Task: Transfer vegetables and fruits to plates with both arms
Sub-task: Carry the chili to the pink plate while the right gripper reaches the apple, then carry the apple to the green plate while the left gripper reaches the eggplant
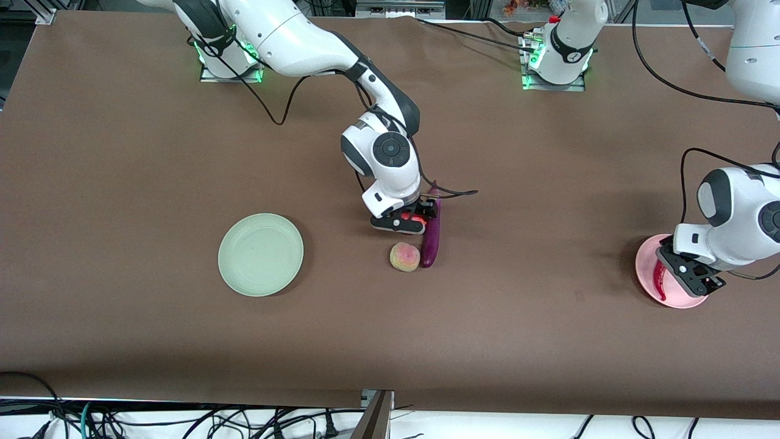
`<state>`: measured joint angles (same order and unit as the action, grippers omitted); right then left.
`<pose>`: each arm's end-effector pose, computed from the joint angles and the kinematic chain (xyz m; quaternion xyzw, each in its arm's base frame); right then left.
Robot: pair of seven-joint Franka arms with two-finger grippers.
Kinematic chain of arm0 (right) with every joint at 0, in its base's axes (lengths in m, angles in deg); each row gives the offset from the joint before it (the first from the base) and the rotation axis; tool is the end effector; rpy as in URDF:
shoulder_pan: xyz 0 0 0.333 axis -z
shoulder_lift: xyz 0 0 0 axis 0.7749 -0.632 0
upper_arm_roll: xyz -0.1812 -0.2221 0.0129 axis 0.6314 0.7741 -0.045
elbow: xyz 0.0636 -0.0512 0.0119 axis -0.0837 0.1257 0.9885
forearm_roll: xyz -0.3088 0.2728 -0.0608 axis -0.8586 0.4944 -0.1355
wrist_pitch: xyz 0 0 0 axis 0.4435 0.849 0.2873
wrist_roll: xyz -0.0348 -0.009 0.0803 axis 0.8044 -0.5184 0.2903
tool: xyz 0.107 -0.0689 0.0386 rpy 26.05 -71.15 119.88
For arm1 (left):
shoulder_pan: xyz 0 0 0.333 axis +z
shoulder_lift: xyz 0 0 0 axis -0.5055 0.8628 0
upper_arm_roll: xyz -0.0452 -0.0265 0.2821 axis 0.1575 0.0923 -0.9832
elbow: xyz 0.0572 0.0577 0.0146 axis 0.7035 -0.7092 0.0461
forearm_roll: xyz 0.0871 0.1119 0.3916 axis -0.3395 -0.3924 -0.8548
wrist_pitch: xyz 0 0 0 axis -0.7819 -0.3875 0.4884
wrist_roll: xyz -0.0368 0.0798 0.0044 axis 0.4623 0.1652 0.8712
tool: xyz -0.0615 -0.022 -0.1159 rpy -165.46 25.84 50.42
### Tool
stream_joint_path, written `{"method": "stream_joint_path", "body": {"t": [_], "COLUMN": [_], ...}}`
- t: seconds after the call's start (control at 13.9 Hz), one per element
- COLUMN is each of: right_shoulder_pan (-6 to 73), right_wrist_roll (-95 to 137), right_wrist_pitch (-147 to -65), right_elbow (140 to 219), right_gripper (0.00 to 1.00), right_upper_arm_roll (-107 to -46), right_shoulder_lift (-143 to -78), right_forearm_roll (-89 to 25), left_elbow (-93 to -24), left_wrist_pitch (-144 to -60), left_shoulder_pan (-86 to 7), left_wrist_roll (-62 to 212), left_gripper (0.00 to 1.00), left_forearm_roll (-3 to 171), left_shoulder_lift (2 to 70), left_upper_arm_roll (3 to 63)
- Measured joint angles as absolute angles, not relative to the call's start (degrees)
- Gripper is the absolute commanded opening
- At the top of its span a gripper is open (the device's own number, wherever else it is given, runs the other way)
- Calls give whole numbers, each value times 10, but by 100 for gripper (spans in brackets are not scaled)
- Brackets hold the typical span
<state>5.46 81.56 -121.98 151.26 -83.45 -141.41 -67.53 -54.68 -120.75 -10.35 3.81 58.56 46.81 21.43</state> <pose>0.5268 0.5610 0.1544 -0.9935 0.0901 -0.0217 0.0656 0.6691 0.1712 0.1769 -0.8562 0.5106 0.0190 0.0759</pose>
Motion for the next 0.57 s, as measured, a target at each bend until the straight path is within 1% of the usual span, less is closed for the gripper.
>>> {"method": "stream_joint_path", "body": {"t": [0.07,0.14,0.22,0.29,0.36,0.57], "right_shoulder_pan": [54,54,55,55,55,69], "right_wrist_roll": [817,817,818,818,818,811], "right_wrist_pitch": [-1222,-1222,-1222,-1222,-1222,-1205], "right_elbow": [1512,1512,1511,1509,1507,1496], "right_gripper": [87,68,45,25,21,21], "right_upper_arm_roll": [-834,-834,-833,-832,-832,-826], "right_shoulder_lift": [-1416,-1416,-1416,-1416,-1416,-1408], "right_forearm_roll": [-675,-675,-675,-676,-676,-677], "left_elbow": [-546,-544,-543,-542,-541,-540], "left_wrist_pitch": [-1207,-1207,-1207,-1207,-1207,-1207], "left_shoulder_pan": [-104,-104,-104,-104,-104,-104], "left_wrist_roll": [38,38,38,38,38,38], "left_gripper": [100,100,100,100,100,100], "left_forearm_roll": [586,586,586,586,586,586], "left_shoulder_lift": [468,468,468,468,468,468], "left_upper_arm_roll": [215,215,215,215,215,216]}}
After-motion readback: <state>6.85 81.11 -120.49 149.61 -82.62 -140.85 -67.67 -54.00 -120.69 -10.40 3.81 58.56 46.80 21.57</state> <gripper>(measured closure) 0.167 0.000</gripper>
